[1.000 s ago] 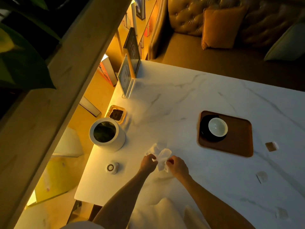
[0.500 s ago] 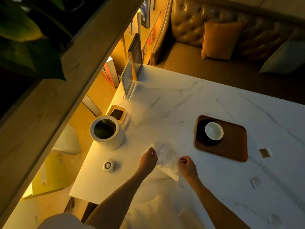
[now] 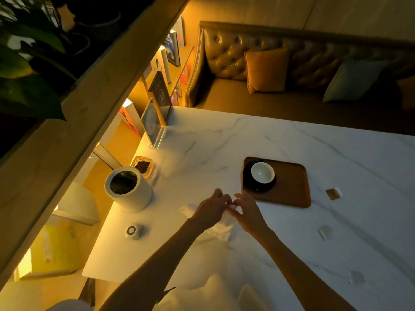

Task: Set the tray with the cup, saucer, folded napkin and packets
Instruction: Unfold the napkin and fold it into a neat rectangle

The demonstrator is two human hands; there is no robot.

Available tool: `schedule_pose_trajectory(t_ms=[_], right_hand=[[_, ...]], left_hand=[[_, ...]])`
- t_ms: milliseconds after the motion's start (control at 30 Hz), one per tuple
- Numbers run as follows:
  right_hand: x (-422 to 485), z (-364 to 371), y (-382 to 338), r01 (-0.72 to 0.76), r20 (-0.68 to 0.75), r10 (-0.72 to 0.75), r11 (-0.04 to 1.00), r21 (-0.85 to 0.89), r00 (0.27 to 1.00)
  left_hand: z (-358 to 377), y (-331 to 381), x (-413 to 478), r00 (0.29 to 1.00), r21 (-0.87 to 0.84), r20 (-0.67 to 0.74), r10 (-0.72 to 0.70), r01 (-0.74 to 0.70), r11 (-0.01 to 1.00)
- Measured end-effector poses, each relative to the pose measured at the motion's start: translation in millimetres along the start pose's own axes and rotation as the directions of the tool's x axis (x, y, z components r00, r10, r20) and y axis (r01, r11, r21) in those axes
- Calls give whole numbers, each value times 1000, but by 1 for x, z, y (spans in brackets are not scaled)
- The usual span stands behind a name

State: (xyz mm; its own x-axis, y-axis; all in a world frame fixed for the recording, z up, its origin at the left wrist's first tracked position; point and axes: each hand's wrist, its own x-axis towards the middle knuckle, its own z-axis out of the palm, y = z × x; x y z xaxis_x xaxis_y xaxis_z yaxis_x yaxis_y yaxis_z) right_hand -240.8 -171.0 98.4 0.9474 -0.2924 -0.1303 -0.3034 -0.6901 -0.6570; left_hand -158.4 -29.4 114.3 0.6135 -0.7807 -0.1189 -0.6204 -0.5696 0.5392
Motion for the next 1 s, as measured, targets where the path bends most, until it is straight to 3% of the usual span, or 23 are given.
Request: schedule_pose_trajectory(t_ms=[233, 367, 600, 833, 1000], right_hand=[[-19, -67, 29, 43, 55, -48, 995, 86, 997], [-26, -107, 47, 110, 45, -112, 993, 53, 993], [-47, -157, 93, 103, 43, -107, 992, 77, 993], [-75, -182, 148, 94, 92, -84, 989, -111, 992], [-85, -205, 173, 71, 102, -54, 983, -169, 993]], left_hand=[[-6, 30, -8, 974, -12, 210, -83, 87, 996], [6, 44, -17, 961, 71, 232, -148, 135, 988], [37, 74, -26, 965, 57, 105, -241, 237, 970], [56, 107, -26, 958, -327, -46, -283, 254, 910], [42, 132, -8, 932, -473, -137, -334, 235, 849]])
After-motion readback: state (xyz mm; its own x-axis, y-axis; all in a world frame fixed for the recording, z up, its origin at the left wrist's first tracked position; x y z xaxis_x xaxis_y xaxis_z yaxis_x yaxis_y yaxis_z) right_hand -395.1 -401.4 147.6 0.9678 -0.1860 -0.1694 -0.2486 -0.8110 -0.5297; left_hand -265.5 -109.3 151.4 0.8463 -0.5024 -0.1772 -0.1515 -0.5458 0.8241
